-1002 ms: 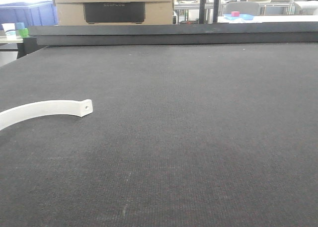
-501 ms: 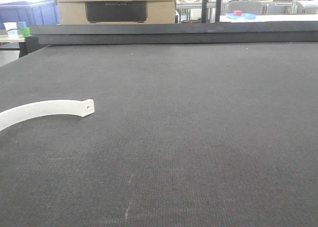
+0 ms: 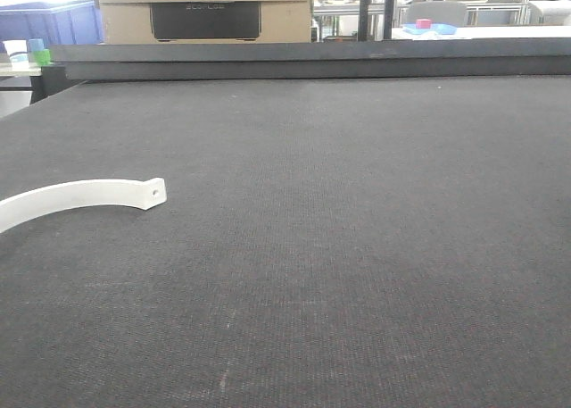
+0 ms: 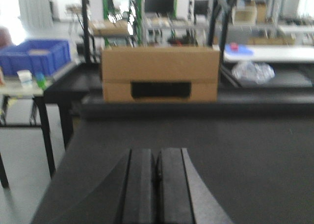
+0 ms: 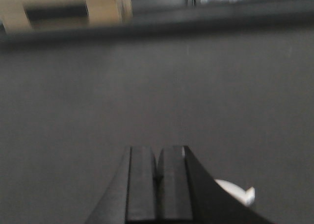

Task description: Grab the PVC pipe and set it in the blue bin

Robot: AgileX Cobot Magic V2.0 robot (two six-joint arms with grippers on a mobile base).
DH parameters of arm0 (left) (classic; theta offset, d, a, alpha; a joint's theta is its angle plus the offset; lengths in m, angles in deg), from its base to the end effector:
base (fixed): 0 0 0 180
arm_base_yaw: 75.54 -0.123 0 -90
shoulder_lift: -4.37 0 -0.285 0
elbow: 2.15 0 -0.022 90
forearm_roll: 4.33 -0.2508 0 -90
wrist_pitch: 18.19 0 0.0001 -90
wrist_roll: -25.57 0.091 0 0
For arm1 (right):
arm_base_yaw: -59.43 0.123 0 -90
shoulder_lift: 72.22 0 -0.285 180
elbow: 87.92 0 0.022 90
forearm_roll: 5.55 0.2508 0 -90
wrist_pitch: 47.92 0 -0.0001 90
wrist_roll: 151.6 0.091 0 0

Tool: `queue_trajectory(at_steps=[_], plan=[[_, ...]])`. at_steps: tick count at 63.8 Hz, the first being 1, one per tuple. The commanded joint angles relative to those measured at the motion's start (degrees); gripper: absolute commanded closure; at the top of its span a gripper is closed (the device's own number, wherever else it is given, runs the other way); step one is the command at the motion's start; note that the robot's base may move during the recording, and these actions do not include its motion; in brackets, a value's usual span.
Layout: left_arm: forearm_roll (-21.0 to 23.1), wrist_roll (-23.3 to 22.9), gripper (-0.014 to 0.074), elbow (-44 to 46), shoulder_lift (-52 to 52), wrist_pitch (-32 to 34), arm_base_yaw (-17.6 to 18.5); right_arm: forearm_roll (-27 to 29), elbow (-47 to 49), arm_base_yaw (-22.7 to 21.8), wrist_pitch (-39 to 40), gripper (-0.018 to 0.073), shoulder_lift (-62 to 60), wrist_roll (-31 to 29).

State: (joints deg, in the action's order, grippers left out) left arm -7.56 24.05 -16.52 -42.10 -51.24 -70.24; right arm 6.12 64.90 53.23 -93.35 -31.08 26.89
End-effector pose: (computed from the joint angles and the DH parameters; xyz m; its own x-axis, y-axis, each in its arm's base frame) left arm 0.1026 -0.0067 0.4648 -0.0655 0.0269 -0.9975 0.0632 0.9977 0.0228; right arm 0.0939 0.0030 0.3881 -0.3911 0.1593 -0.9065 0.0212 0.9862 0.1641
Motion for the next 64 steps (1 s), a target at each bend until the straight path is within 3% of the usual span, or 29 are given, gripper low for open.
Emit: queue_trajectory(at_steps=[1,9,26,55,64], plan=[[-0.68,-0.01,0.0707,0.03,-2.48,-0.99,3.07,-0.77,2.46,0.09,-7.93,0.0727,6.59,-0.55],[-0.68,-0.13,0.0707,0.03,-7.17,-4.71,6.03,-0.9,2.75,0.09,-10.09,0.0727,13.73,-0.86],[3.23,-0.41,0.0707,0.03,-21.38,-13.23,5.99,-1.03,2.75,0.09,-6.12,0.0727,27.15,-1.13],[3.23,-0.41,0.0707,0.03,-42.14,-16.01,5.99,-2.39,3.03,0.09,-6.76,0.0713,40.52,-1.03],[3.23,-0.41,0.0707,0.03,-44.15,-16.66,5.99,-6.01,4.55,0.21,-10.43,0.0711,43.03,3.97]])
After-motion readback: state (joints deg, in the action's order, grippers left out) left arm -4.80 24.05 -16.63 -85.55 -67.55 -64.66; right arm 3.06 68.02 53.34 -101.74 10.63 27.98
